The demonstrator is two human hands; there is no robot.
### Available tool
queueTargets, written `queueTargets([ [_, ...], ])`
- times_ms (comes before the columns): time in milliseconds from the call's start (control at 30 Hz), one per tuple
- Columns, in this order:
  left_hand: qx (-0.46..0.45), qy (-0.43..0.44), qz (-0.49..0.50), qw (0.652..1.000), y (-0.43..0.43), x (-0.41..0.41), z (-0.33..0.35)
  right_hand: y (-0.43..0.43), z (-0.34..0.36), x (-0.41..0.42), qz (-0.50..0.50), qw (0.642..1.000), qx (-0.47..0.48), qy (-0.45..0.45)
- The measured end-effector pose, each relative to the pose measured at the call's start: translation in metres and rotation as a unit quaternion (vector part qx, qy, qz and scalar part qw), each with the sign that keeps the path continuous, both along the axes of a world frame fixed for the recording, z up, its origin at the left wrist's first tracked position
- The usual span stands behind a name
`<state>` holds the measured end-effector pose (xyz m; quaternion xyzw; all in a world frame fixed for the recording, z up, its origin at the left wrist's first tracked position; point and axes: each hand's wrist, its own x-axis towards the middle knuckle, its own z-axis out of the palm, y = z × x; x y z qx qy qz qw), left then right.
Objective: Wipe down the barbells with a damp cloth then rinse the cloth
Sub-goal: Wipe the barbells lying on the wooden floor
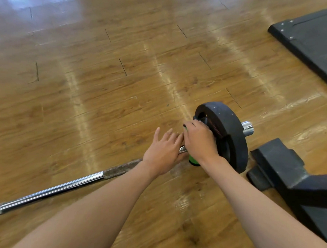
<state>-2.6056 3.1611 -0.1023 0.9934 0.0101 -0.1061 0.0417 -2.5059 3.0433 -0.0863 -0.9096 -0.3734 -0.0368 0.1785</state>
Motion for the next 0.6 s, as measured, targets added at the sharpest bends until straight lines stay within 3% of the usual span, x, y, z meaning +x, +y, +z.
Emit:
queueTargets([
  [100, 0.012, 0.003, 0.03, 0.999, -0.002, -0.001, 0.002, -0.012, -0.006, -0.018, -0.038, 0.998, 0.047, -0.017],
  [233, 0.017, 0.007, 0.034, 0.999, -0.004, -0.003, 0.003, -0.05, -0.019, -0.056, -0.016, 0.998, 0.046, -0.048],
  [500, 0.047, 0.015, 0.025, 0.998, -0.002, -0.001, 0.007, 0.005, 0.006, -0.012, -0.097, 0.994, 0.011, 0.038],
  [600, 0.024, 0.021, 0.031, 0.999, -0.001, -0.002, 0.007, -0.008, 0.006, -0.02, -0.058, 0.997, 0.038, 0.028],
])
